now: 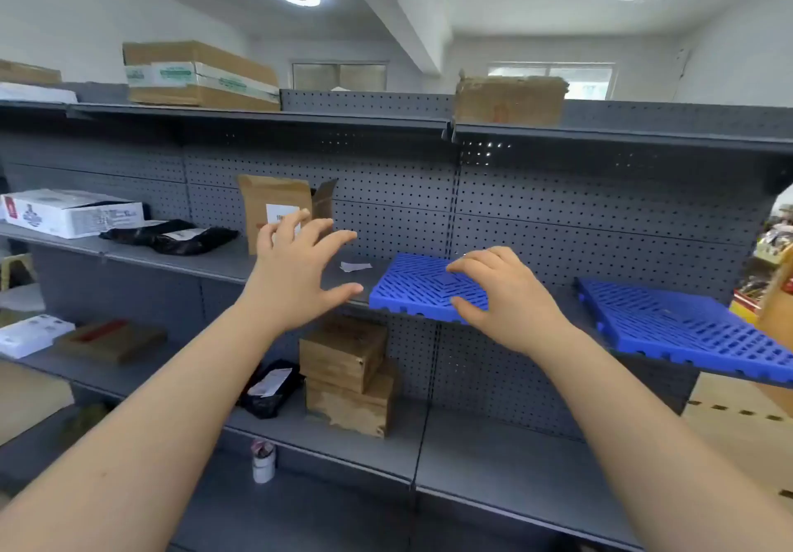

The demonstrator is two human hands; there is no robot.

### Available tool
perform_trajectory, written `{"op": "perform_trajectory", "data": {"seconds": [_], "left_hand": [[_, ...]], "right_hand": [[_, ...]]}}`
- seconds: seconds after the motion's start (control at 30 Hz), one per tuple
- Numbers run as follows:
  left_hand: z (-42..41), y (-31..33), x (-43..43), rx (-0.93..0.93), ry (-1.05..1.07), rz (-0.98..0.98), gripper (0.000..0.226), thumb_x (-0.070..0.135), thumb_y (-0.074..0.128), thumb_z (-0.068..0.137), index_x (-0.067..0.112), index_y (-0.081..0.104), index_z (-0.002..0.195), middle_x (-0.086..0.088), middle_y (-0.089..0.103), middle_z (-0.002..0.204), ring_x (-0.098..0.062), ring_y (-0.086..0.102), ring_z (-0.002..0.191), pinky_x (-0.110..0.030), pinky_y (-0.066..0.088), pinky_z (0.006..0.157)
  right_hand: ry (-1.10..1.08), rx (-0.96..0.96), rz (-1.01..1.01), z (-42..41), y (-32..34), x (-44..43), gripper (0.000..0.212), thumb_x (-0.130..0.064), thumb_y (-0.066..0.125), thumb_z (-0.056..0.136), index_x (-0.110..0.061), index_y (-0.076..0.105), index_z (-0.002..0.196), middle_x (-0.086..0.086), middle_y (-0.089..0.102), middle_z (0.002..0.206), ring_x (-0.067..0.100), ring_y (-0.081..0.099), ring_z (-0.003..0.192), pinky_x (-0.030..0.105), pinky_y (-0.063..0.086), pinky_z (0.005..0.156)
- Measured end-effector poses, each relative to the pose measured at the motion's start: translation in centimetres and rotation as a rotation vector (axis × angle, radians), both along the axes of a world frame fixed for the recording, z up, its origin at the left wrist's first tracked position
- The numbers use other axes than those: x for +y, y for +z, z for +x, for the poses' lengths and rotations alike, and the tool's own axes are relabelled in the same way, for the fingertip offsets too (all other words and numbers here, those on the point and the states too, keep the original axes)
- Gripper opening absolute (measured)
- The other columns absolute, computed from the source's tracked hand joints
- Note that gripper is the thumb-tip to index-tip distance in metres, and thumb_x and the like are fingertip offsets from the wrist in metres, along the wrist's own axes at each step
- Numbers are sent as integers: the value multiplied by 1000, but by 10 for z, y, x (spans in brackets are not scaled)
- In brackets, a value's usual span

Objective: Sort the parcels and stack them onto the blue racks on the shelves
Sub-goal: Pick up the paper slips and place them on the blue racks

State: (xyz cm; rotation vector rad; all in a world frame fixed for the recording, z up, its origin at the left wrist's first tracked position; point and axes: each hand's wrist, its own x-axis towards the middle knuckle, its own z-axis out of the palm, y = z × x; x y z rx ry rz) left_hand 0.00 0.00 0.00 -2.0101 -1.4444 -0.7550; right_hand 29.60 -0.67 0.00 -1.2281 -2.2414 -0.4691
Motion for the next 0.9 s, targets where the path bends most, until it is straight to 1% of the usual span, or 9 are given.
{"op": "perform_trajectory", "data": {"seconds": [0.07,0.13,0.23,0.4,0.57,0.67,0.73,0.8,0.9], "left_hand": [[-9,-4,16,2,4,-30,72,76,41,71,35,51,130,-1,53,134,-34,36,131,-54,28,101],[-19,-14,38,-6,-6,-33,69,74,43,73,36,50,130,0,53,134,-32,34,132,-53,28,102],[-28,-25,72,-111,-57,-54,57,63,56,80,39,50,132,5,52,134,-28,32,133,-52,28,102],[-36,-45,122,-137,-74,-129,55,55,58,83,41,45,135,7,46,139,-24,26,134,-49,24,104],[-56,-58,167,-191,-58,-210,51,49,59,85,40,46,133,9,45,139,-23,23,134,-52,26,103],[-62,-63,196,-222,-153,-277,47,37,61,86,39,49,131,11,46,138,-21,21,134,-51,28,102],[-61,-66,212,-221,-194,-264,45,31,62,86,37,52,130,12,48,137,-21,21,135,-51,28,102],[-59,-67,229,-237,-194,-235,43,27,62,86,36,54,127,13,50,134,-20,23,134,-51,29,102],[-57,-64,260,-221,-162,-264,42,30,57,84,34,55,126,13,53,130,-21,27,129,-51,33,102]], "right_hand": [[-16,-22,-10,-13,-6,19,39,-33,59,90,-22,56,127,-6,56,126,19,41,120,39,41,99],[-45,-18,-42,-25,-15,38,36,-31,55,93,-22,56,128,-7,54,127,18,39,122,36,37,102],[-60,94,-83,-42,-27,67,33,-27,51,96,-22,55,129,-7,54,129,15,35,125,29,29,103],[-49,132,-192,-59,-49,109,34,-27,53,95,-24,54,130,-8,53,130,15,33,127,36,32,107],[-32,195,-265,-58,-58,155,32,-26,54,95,-25,55,128,-10,53,128,13,32,127,29,29,106],[1,302,-302,-63,-59,190,28,-22,51,98,-23,57,126,-12,53,124,11,32,126,26,29,104],[46,361,-325,-70,-62,215,27,-19,49,99,-24,57,124,-16,51,119,8,33,125,25,30,102],[86,345,-349,-77,-62,240,28,-19,49,99,-25,56,125,-18,49,119,8,31,125,22,27,98],[135,248,-366,-85,-56,283,29,-19,52,97,-24,58,124,-10,54,127,15,33,126,24,28,100]]}}
